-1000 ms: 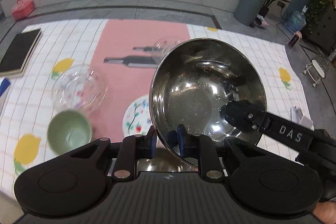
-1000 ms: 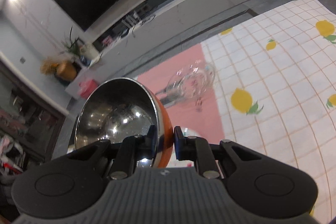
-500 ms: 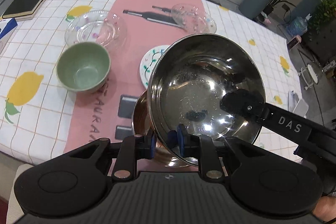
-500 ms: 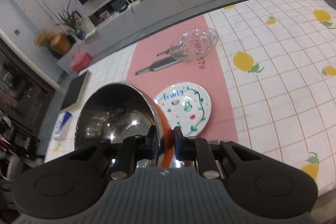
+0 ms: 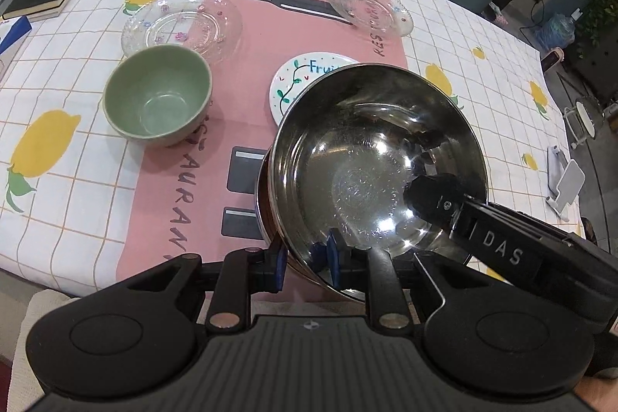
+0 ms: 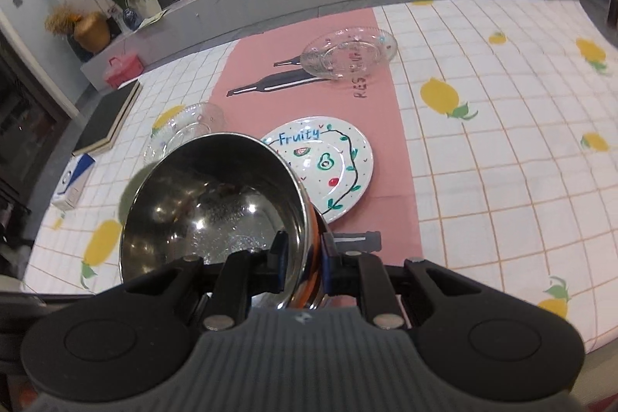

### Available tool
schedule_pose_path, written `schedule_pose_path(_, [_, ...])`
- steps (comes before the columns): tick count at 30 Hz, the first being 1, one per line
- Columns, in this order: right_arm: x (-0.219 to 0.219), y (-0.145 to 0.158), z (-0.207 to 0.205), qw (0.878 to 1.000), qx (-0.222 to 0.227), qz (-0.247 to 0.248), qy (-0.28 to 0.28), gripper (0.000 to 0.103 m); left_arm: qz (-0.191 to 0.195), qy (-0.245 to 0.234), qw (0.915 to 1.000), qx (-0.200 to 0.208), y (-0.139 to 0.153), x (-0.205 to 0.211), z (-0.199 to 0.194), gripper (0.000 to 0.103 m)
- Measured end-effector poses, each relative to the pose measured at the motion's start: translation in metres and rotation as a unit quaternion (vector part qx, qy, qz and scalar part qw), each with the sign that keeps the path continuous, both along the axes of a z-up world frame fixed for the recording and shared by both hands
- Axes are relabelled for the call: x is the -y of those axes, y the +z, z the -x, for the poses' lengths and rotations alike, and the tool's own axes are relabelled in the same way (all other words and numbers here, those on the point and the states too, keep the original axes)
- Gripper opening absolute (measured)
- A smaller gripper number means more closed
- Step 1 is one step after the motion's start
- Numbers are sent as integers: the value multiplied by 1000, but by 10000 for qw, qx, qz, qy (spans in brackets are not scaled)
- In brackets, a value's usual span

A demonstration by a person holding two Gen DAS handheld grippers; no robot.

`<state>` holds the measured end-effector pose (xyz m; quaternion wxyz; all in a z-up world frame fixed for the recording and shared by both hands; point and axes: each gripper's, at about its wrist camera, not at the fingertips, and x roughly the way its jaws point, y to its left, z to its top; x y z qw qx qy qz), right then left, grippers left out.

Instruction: Organize plates and bowls

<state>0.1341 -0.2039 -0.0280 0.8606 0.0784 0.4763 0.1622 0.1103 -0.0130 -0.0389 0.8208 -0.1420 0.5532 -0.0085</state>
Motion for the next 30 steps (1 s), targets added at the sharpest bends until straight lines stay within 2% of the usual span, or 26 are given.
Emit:
schedule_pose_path(6, [1,-3,-2,10000,-59,22,7,15,-105,-57,9999,-91,-3,2,-1,25])
schedule_pose_path(10, [-2,-5,-4,10000,-63,51,7,15,-390,-103,9992,4,-2,7,0,26])
schedule_pose_path(12, [-3,-7,-5,10000,-62,72,8,17,-572,-112,9982,104,1,9,1,28])
schedule_pose_path(14, [-4,-7,-4,9999,-53,114,0,24,-678,-134,9976,93,0,10,0,35])
schedule_pose_path(19, [-5,-8,-5,9999,-4,127,43,25,-753,-198,9969,56,-2,11,-1,34])
schedule_pose_path(21, [-4,-7,-5,9999,31,131,8,28,-763,-212,9968,48,-3,11,-1,34])
schedule_pose_path(24, [-2,-5,-5,9998,148,147,-82,40,-806,-250,9964,54,-2,11,-1,34])
schedule_pose_path(26, [0,-3,-6,9996,222,132,-144,62,-900,-291,9954,140,1,11,-1,34])
schedule_pose_path(27, [1,-2,-6,9995,251,120,-159,67,-963,-323,9946,213,2,10,-1,34])
schedule_pose_path(30, [3,-4,-8,9996,240,61,-158,68,-1195,-316,9915,406,5,9,-1,34])
